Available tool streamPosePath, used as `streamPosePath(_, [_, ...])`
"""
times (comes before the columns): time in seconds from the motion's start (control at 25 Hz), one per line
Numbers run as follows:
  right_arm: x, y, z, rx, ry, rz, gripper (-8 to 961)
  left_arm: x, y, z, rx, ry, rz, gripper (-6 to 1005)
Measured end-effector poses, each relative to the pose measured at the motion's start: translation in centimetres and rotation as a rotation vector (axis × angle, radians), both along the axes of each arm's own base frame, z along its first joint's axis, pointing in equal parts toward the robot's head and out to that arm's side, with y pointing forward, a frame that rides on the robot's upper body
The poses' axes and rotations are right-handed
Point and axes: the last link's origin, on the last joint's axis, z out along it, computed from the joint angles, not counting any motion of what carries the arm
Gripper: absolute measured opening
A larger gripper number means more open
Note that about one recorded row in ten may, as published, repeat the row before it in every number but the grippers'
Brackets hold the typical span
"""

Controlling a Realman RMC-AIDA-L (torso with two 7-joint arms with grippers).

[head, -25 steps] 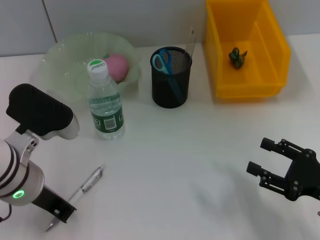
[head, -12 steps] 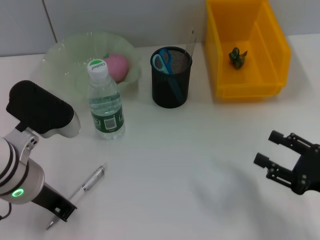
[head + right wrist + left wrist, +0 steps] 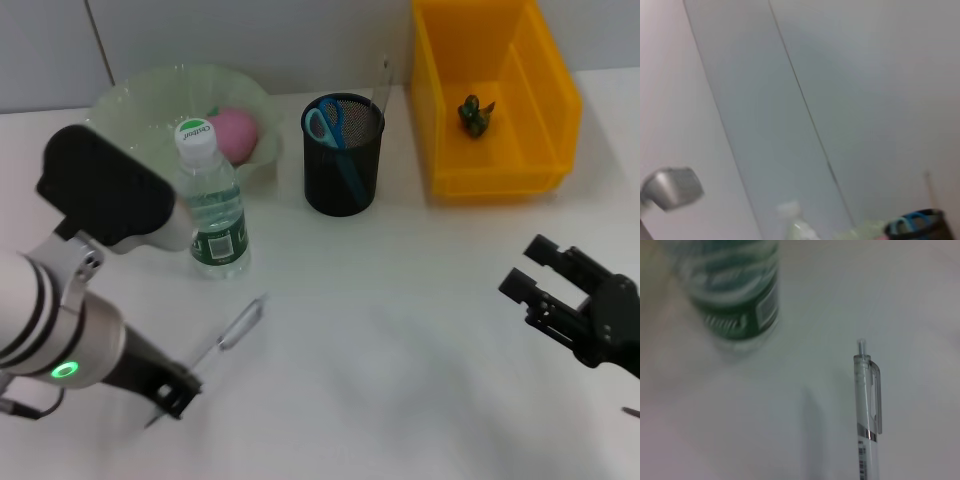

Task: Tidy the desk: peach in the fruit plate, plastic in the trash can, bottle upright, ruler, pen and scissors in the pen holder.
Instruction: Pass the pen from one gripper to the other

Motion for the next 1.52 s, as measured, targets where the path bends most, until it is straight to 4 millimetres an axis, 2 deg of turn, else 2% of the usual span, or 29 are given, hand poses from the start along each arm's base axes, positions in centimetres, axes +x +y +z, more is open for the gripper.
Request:
streamPosePath(0.04, [-0.6,0.0,-0.5,-0.038,0.065,-0.008,733,0.9,0.0,-0.3,-0.003,-0.023,-0.040,138])
streamPosePath(0.24, [-1.3,0.2,-1.1,-0.112,0.185,-0.046,733,2.2,0.1,-0.7,-0.002,-0.056,-0.097,138])
streamPosePath(0.28, [-1.4,0.2,-1.2,-0.128,0.209,-0.055,733,3.3,0.2,-1.0,-0.007,-0.090,-0.143,138])
streamPosePath(0.32, [-1.6,0.2,-1.3,-0.159,0.247,-0.068,733,3.5,0.3,-1.1,-0.009,-0.098,-0.154,138])
streamPosePath(0.52, [-1.9,0.1,-1.6,-0.211,0.300,-0.084,733,5.2,0.7,-1.6,0.001,-0.174,-0.239,138])
streamPosePath(0.88, [-2.0,0.7,-3.0,-0.293,0.390,-0.191,734,6.2,1.1,-1.8,0.008,-0.212,-0.296,139])
streamPosePath(1.08, [-2.7,1.6,-4.2,-0.328,0.413,-0.225,734,6.4,1.0,-1.9,0.003,-0.221,-0.310,139])
streamPosePath(1.52, [-3.8,2.7,-5.3,-0.373,0.453,-0.249,734,6.7,1.0,-2.0,-0.001,-0.235,-0.322,139])
